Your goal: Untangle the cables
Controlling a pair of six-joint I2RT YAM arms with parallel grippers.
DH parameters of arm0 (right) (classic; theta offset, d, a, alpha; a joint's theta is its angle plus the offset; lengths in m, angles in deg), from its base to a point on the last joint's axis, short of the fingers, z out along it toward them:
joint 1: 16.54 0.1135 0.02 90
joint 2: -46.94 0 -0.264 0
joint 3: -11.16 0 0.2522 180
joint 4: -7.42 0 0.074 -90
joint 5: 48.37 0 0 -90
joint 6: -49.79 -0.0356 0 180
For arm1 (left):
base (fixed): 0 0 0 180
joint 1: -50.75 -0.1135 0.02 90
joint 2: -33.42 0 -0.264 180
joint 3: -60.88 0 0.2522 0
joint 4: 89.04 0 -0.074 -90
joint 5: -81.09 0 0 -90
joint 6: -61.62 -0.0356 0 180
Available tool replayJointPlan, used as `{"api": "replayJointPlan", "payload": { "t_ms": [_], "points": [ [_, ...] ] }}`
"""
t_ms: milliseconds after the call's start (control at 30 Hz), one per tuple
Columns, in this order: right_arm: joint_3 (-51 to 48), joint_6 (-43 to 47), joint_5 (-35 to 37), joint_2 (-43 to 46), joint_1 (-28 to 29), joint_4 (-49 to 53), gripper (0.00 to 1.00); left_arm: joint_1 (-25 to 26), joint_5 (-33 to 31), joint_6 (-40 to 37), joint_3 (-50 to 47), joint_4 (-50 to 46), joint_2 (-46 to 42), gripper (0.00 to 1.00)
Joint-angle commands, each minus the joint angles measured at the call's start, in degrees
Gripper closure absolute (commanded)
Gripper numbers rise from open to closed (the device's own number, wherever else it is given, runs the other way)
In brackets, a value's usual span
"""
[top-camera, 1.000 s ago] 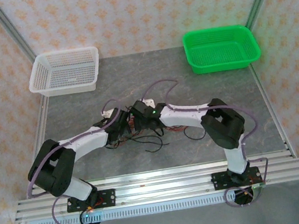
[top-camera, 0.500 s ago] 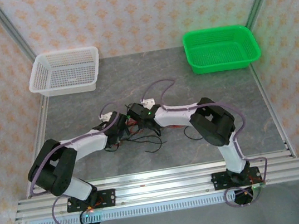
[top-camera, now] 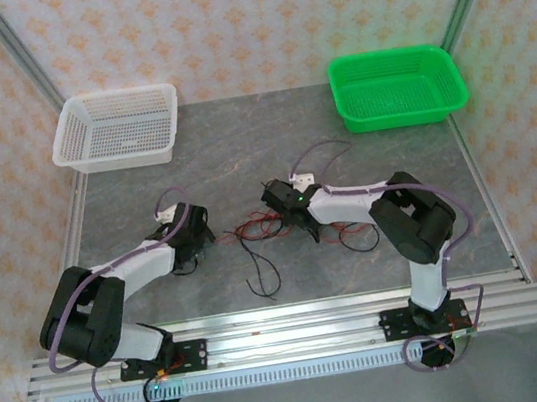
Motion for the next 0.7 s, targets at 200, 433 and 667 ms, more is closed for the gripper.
{"api": "replayJointPlan", "payload": {
  "t_ms": [200, 433, 667],
  "points": [
    [1.4, 4.0, -2.1, 7.7, 0.1, 3.5, 0.23, 2.3, 3.1, -6.3, 9.3, -10.7, -8.9, 0.27],
    [1.4, 3.2, -5.6, 14.0, 0.1, 3.9, 0.22, 11.6, 3.5, -7.3, 18.0, -21.7, -14.9, 0.27],
    [-2.4, 0.5, -16.5, 17.5, 0.1, -2.7, 0.38, 17.7, 13.7, -1.3, 11.1, -12.4, -14.9, 0.40]
  ]
}}
